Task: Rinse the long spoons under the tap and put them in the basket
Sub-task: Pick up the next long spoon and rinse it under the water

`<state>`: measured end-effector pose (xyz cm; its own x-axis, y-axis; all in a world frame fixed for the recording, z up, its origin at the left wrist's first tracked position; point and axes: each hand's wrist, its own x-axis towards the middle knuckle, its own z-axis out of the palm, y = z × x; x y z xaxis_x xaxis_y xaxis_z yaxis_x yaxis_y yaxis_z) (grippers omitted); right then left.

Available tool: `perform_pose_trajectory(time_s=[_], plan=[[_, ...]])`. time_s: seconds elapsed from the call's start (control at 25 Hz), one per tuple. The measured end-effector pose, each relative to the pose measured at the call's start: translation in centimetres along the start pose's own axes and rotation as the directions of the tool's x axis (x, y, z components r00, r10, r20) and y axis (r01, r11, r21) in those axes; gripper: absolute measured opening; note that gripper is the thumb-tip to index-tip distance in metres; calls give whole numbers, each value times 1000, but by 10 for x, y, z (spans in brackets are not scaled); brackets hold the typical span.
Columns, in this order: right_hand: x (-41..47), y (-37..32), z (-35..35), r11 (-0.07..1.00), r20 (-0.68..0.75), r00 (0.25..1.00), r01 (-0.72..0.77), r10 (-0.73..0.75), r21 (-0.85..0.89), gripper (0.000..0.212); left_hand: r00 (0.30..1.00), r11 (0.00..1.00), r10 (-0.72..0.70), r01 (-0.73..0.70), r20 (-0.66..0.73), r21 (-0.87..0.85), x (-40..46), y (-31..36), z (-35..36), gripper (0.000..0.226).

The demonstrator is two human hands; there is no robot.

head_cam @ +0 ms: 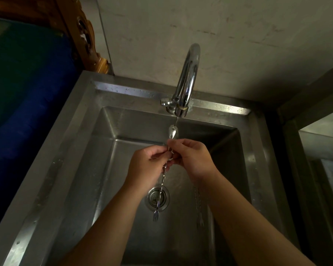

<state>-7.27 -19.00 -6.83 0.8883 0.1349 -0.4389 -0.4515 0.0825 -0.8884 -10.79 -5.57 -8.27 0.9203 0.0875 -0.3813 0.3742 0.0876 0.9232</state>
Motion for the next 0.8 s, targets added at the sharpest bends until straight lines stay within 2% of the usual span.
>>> perform_pose_trajectory(time_s=[0.12, 0.24, 0.36, 0.44, 0.52, 0.64, 0.8], plan=[[-1, -5, 2, 999, -29, 1000, 1, -2, -49, 33, 1000, 1000, 18, -18, 5, 21, 1, -4, -2, 22], [1, -15, 6, 997, -74, 997, -18, 12, -78, 45, 999, 999, 32, -32, 6, 11, 2, -1, -2, 30], [4, -30, 11, 992, -141, 986, -99, 87, -81, 56, 999, 999, 45, -45, 17, 4, 3, 3, -2, 37], [7, -38, 12, 985, -186, 975, -140, 121, -96, 59, 998, 999, 53, -53, 17, 11, 3, 5, -1, 33], [9, -40, 12, 979, -197, 978, -97, 61, -179, 57, 999, 999, 39, -39, 20, -21, 3, 8, 1, 29], [8, -37, 9, 954, -120, 991, 20, -58, -299, 50, 1000, 998, 18, -18, 4, -61, 4, 11, 2, 22], [7, -28, 4, 977, -15, 999, 26, -30, -209, 27, 1000, 999, 22, -21, 15, -38, 6, 14, -2, 20]])
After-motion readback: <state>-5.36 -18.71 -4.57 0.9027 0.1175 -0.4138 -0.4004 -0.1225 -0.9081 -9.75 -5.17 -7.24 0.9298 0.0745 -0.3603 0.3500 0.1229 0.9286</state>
